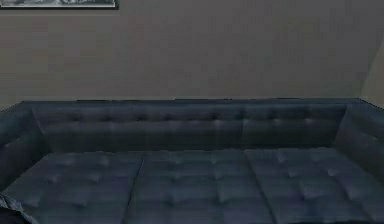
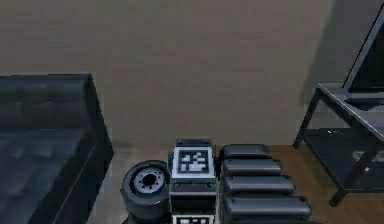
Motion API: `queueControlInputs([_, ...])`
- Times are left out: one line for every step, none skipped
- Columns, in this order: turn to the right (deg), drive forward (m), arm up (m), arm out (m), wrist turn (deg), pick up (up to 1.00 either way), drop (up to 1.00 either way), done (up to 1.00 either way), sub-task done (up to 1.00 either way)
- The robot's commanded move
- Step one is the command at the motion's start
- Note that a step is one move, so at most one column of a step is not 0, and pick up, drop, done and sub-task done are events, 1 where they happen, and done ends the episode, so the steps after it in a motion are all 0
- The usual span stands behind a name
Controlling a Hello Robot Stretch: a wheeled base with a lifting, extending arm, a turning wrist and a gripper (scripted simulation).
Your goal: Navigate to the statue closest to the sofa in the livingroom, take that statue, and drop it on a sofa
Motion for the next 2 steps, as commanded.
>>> queueControlInputs([-45.0, 0.00, 0.00, 0.00, 0.0, 0.00, 0.00, 0.00, 0.00])
queueControlInputs([-36.0, 0.00, 0.00, 0.00, 0.0, 0.00, 0.00, 0.00, 0.00])
